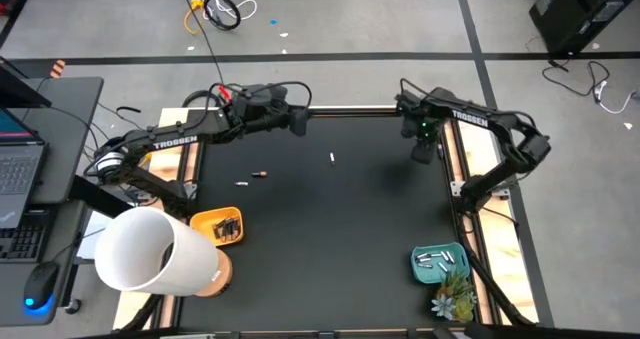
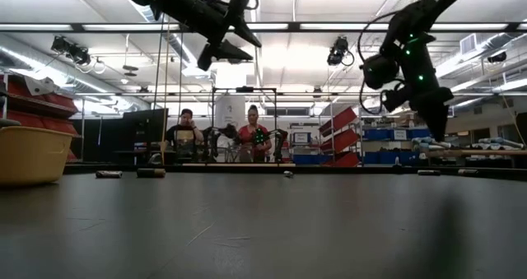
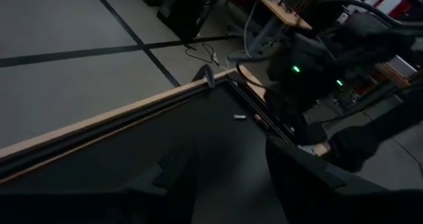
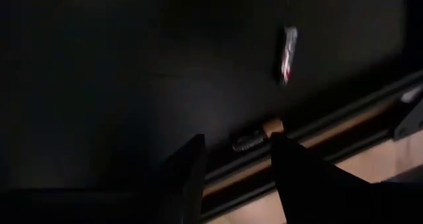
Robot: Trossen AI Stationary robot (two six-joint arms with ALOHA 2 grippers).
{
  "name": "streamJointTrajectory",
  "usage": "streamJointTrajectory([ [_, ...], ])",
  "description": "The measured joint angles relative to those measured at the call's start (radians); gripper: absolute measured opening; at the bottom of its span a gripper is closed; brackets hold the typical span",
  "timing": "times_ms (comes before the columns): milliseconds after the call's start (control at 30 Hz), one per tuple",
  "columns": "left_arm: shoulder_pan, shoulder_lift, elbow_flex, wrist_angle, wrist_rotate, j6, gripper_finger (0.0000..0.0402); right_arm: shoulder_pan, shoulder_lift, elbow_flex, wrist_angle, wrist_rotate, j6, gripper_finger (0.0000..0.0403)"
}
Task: Sort batteries
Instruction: Put the black battery into the yellow bin
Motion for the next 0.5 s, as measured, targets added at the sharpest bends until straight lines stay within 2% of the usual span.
streamJointTrajectory([
  [167, 0.000, 0.000, 0.000, 0.000, 0.037, 0.002, 0.0186, -0.049, 0.019, -0.056, -0.027, 0.026, -0.014, 0.0186],
  [367, 0.002, 0.000, 0.000, 0.001, 0.069, 0.005, 0.0186, -0.018, 0.052, -0.136, -0.019, 0.209, -0.042, 0.0242],
  [500, 0.002, 0.000, 0.000, 0.002, 0.093, 0.006, 0.0186, -0.003, 0.083, -0.147, -0.016, 0.267, -0.047, 0.0278],
])
